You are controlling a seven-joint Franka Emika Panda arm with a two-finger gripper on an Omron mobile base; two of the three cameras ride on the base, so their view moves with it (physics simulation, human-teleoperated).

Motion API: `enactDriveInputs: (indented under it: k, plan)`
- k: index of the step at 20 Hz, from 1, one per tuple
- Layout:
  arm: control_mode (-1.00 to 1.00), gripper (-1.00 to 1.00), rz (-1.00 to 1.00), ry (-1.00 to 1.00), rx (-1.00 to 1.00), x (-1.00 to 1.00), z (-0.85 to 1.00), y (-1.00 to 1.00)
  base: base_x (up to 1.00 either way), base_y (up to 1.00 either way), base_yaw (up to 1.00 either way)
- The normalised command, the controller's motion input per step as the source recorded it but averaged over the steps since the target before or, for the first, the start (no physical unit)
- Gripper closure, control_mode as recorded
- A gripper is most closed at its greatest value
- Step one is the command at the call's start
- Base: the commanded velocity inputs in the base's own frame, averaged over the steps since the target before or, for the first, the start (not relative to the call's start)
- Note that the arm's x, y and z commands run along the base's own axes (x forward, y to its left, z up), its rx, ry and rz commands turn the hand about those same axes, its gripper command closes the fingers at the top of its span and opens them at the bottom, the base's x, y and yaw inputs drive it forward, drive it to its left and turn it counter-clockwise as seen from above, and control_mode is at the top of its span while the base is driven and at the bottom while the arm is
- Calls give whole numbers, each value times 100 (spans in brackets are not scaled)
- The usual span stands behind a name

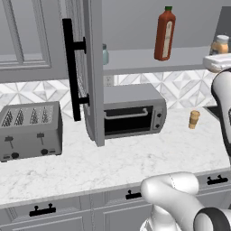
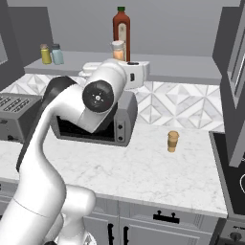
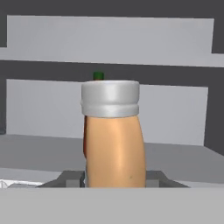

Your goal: Put the shaker and condiment bottle from the counter next to their counterparts in the cabinet.

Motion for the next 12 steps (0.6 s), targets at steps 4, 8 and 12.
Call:
enactDriveInputs:
  k: [4,8,12]
  plan:
    - [-100,100,0,0,0,51,3,-1,0,0,0]
    - [-100,100,2,0,0,45,0,-8,0,0,0]
    - [-100,100,7,0,0,41,0,-17,0,0,0]
